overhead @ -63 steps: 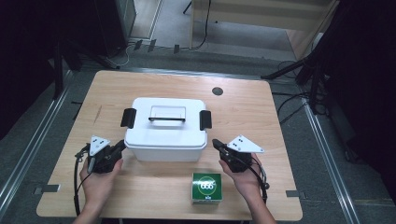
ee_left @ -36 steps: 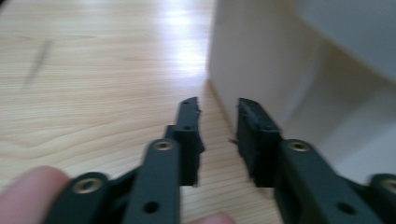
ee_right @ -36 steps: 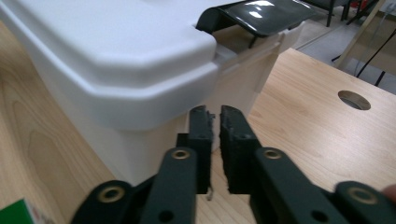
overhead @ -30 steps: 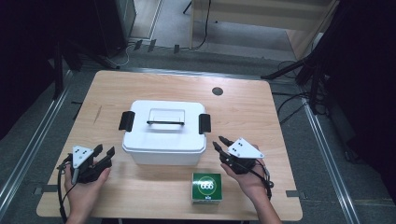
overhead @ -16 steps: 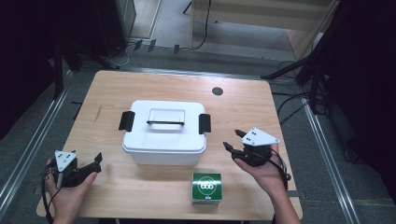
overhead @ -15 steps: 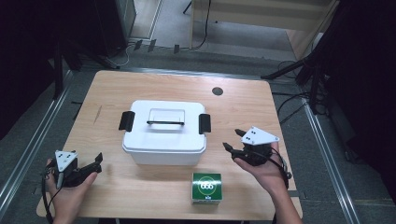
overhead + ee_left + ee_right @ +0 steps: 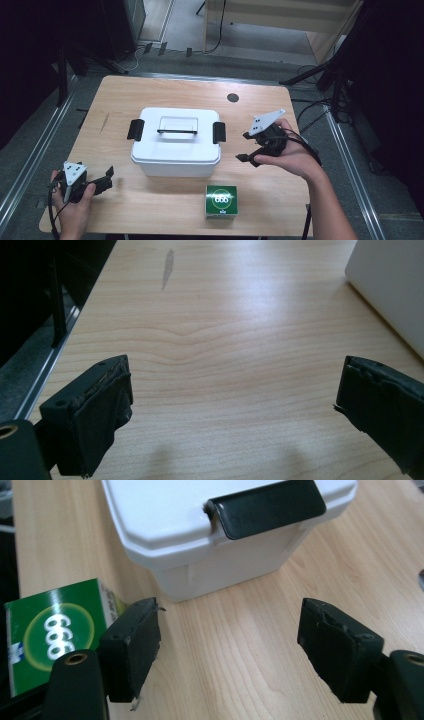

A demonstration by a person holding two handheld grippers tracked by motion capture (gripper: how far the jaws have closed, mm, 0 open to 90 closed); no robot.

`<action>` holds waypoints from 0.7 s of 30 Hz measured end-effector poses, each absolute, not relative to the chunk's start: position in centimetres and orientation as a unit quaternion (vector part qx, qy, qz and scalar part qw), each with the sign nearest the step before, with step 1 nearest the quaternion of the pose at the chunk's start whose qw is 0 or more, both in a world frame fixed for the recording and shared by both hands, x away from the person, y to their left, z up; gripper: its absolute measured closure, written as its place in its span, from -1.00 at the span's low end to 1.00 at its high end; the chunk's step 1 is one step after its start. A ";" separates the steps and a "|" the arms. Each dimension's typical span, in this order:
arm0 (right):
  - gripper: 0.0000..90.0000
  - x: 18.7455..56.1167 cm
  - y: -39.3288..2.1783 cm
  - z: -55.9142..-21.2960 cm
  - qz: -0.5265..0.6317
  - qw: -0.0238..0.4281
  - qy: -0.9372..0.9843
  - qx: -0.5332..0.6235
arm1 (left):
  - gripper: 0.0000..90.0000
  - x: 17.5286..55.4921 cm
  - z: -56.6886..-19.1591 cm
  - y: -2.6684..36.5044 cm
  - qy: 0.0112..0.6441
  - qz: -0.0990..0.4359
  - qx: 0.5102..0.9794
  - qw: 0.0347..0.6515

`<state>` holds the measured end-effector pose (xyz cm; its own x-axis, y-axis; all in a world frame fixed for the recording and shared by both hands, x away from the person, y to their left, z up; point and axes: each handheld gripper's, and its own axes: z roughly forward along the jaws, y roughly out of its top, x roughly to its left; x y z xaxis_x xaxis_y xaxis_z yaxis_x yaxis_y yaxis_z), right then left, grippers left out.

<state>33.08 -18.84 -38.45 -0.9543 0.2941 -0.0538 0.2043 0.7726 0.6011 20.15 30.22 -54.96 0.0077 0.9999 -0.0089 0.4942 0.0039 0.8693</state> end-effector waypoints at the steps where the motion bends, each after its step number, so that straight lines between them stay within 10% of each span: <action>1: -0.47 33.3 -18.7 -38.2 0.302 0.065 0.942 0.131 | -0.95 20.2 -55.0 30.3 0.612 0.354 0.609 0.359; 21: -0.57 36.7 -12.0 -35.7 0.186 0.056 0.978 0.082 | -0.95 20.8 -55.2 30.3 0.638 0.347 0.594 0.345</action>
